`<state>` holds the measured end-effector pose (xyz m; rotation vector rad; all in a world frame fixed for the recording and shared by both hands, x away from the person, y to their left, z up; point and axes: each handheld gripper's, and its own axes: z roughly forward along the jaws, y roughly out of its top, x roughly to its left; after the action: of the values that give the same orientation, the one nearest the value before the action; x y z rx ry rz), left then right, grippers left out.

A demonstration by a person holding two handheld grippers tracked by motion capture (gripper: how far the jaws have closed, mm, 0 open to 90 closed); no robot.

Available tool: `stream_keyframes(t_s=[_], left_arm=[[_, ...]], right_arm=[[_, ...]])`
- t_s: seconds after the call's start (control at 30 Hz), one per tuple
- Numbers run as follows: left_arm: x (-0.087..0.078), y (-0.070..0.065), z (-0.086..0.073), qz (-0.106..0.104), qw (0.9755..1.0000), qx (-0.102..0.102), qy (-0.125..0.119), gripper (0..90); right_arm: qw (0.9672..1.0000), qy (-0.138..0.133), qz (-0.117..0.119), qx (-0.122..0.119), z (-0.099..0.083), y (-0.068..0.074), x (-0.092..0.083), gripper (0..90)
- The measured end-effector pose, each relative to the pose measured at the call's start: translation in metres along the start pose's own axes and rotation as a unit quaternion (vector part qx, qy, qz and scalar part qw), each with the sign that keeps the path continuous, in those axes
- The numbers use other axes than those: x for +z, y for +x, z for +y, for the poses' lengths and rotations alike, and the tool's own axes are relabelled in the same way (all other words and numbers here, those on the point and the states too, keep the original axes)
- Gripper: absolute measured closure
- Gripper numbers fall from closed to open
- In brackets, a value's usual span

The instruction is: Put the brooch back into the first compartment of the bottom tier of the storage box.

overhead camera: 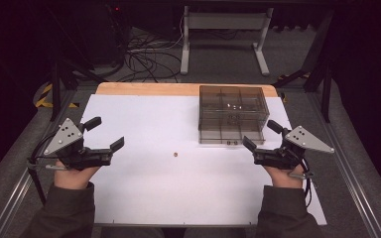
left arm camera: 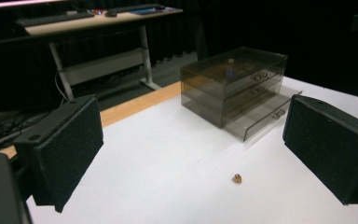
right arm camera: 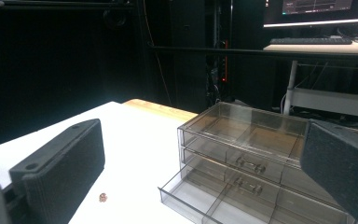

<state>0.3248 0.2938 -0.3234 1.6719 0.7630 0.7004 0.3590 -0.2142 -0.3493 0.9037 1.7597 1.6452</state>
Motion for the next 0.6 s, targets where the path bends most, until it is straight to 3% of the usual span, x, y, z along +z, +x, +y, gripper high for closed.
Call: stream_keyframes(t_s=[0.23, 0.6], left_arm=[[0.004, -0.023, 0.011, 0.001, 0.9999, 0.010, -0.006, 5.7], [0.023, -0.029, 0.004, -0.028, 0.9995, 0.001, 0.014, 5.9]], right_arm=[[1.0000, 0.005, 0.003, 0.002, 0.002, 0.001, -0.004, 0.4], [0.9995, 0.027, 0.017, 0.000, 0.004, 0.003, -0.001, 0.4]])
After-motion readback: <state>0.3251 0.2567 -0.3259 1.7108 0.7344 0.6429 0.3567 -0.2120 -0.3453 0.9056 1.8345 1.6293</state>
